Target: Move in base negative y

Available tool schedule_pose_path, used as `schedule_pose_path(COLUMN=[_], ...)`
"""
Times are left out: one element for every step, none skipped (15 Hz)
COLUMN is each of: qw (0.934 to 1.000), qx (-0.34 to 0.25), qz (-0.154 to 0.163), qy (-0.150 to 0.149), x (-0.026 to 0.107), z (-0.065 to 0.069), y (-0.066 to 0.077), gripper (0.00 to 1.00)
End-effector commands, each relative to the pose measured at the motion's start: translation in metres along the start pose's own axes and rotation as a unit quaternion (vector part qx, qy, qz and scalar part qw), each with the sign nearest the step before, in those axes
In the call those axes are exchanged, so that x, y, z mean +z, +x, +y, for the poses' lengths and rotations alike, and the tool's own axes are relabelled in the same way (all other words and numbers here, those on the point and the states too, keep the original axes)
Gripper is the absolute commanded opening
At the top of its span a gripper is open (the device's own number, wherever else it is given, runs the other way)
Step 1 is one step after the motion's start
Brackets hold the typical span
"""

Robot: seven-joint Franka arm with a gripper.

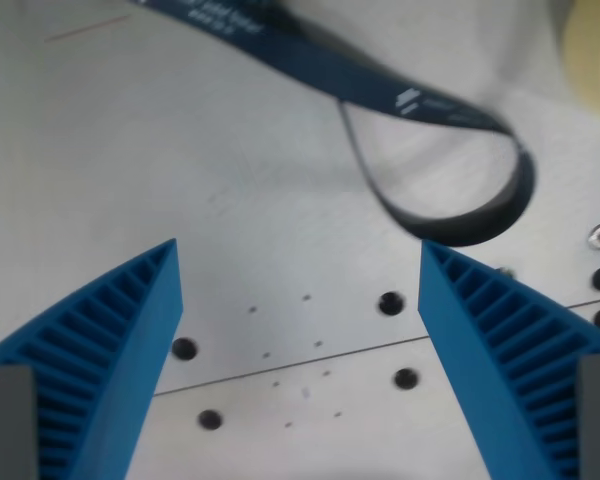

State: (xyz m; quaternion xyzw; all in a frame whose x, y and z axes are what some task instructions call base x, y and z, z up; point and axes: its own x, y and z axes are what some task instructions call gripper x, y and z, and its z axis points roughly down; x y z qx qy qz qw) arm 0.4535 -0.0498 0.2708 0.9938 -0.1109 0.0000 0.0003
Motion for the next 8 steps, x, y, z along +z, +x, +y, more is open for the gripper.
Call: schedule_pose_path(qw=[1.0, 1.0, 1.0, 1.0, 1.0, 1.0, 1.0, 1.0], qx=[-0.007, -0.007, -0.007, -0.007, -0.007, -0.007, -0.007, -0.007], qz=[-0.003, -0.003, -0.003, -0.003, -0.003, -0.003, -0.003, -0.003], qy=[-0.004, -0.004, -0.004, -0.004, -0.004, -0.004, -0.004, -0.004], x=[0.0, 0.0, 0.0, 0.0, 0.0, 0.0, 0.0, 0.0], z=[0.013, 0.018, 0.023, 0.028, 0.033, 0.038, 0.043, 0.048], y=[0.013, 0.015, 0.018, 0.02, 0.022, 0.024, 0.027, 0.029], gripper=[1.0, 1.0, 1.0, 1.0, 1.0, 1.0, 1.0, 1.0])
